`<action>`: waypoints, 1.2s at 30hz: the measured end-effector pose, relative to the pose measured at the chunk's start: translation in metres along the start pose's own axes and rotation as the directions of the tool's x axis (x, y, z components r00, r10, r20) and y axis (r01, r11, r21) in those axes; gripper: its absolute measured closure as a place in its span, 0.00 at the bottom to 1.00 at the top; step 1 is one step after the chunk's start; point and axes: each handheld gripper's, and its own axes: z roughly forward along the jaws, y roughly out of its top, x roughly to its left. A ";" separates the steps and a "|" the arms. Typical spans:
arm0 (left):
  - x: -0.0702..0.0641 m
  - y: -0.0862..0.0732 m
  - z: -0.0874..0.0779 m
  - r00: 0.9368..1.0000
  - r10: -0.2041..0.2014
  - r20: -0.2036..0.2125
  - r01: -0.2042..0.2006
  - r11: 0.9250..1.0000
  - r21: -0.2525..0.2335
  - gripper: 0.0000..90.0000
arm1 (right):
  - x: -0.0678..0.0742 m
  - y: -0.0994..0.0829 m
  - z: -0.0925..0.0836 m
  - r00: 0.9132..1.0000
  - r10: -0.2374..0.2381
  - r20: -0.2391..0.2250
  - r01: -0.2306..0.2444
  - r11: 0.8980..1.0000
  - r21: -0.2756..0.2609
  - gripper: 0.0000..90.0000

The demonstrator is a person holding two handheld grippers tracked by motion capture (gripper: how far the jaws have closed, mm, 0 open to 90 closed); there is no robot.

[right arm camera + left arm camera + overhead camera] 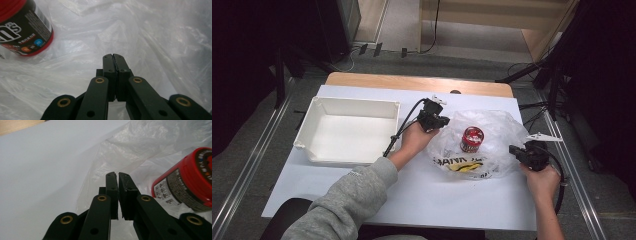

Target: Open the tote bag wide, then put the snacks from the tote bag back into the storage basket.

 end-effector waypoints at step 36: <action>-0.035 0.011 -0.032 0.963 0.185 0.196 -0.194 0.981 0.024 0.53 | 0.057 -0.004 -0.044 0.987 -0.044 -0.153 0.037 0.998 -0.049 0.58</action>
